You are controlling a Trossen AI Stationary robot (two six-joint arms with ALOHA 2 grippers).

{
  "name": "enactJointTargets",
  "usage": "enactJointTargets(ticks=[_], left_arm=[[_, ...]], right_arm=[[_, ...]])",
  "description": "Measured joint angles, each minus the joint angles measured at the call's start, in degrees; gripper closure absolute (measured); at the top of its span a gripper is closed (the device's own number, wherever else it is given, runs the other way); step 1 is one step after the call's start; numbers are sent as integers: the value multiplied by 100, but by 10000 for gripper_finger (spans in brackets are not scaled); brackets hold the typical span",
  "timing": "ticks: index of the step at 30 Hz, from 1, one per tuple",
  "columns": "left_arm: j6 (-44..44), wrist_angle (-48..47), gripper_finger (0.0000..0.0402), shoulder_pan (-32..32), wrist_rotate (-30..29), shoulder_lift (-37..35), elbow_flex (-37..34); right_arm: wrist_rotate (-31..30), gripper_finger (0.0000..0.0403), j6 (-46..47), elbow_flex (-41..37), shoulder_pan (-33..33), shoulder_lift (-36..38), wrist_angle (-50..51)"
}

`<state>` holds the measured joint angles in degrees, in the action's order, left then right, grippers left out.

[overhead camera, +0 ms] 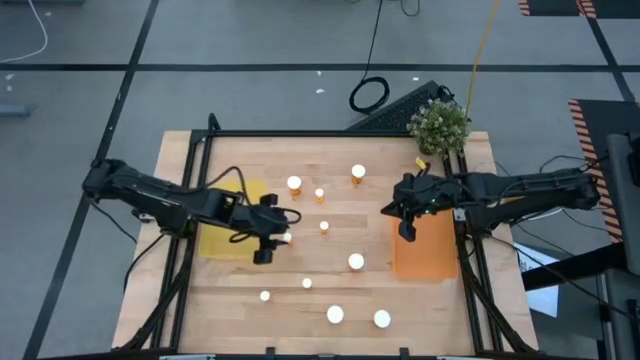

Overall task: Pick and place medicine bottles into bin by pill shape (circle, oval)
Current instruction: Put the small orange pill bottle into the yellow bin

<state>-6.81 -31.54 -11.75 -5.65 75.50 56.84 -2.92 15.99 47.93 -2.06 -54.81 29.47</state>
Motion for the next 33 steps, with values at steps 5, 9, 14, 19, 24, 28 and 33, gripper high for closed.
enactJointTargets(ticks=[5,9,14,19,24,28,33], left_arm=[[22,-228,177,51,-42,365,269],[2,-766,176,128,-46,735,693],[22,-1104,176,125,-48,1222,902],[17,-1228,176,127,-48,1659,902],[15,-1204,176,127,-196,1880,902],[42,-1203,176,127,-238,1966,902],[70,-1207,176,149,-237,1979,902]], right_arm=[[0,403,48,-459,-101,2,-395],[0,403,4,-628,-246,0,-631],[-2,403,-48,-630,-438,4,-791],[-3,403,-172,-630,-589,4,-850],[-15,403,-190,-630,-636,4,-863],[-24,403,-190,-630,-636,3,-868],[-24,403,-189,-630,-636,4,-868]])
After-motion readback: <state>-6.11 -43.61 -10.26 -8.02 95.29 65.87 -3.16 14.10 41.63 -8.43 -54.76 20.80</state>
